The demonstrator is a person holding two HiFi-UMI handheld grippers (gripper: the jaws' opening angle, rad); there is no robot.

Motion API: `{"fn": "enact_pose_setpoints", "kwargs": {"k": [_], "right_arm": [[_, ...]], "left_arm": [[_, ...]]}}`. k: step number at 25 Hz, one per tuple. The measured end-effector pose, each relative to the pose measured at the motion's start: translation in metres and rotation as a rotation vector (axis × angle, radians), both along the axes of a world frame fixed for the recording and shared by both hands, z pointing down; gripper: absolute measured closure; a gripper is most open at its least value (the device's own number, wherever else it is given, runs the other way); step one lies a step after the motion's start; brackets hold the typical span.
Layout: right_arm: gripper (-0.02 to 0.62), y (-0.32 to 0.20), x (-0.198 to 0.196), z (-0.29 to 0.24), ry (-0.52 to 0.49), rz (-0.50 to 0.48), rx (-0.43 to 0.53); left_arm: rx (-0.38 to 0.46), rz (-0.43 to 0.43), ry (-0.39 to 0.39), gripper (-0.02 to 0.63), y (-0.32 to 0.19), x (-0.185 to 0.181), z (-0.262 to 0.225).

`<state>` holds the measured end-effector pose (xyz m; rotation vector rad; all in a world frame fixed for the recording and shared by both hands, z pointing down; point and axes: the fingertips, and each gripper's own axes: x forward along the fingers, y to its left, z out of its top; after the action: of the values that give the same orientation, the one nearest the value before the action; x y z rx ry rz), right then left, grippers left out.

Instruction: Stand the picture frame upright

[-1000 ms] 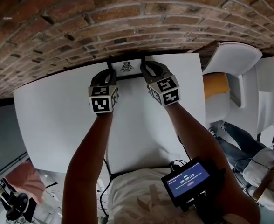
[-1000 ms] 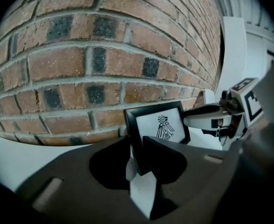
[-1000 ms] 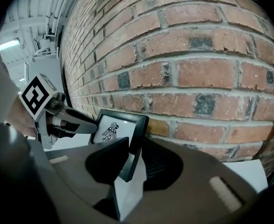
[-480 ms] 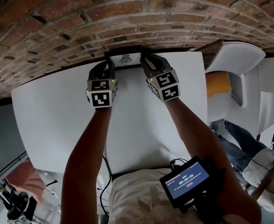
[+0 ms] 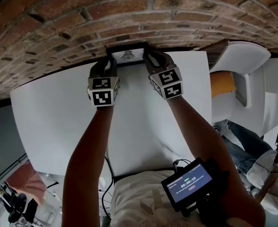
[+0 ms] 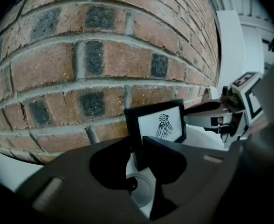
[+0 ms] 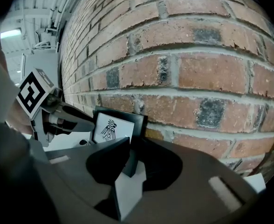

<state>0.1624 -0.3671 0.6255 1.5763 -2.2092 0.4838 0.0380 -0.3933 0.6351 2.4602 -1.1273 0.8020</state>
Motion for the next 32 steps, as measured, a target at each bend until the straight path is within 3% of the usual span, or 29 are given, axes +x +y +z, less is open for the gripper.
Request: {"fn": "enact_pose_setpoints", "kwargs": {"k": [15, 32], "right_arm": [[0.495, 0.006, 0.004, -0.001, -0.001, 0.038, -0.011], [0.588, 0.068, 0.011, -0.050, -0.023, 0.065, 0.039]], "left_arm": [[-0.020, -0.003, 0.024, 0.489, 0.009, -0.021, -0.003], [-0.023, -0.021, 0.125, 0.543, 0.092, -0.043, -0.043]]}}
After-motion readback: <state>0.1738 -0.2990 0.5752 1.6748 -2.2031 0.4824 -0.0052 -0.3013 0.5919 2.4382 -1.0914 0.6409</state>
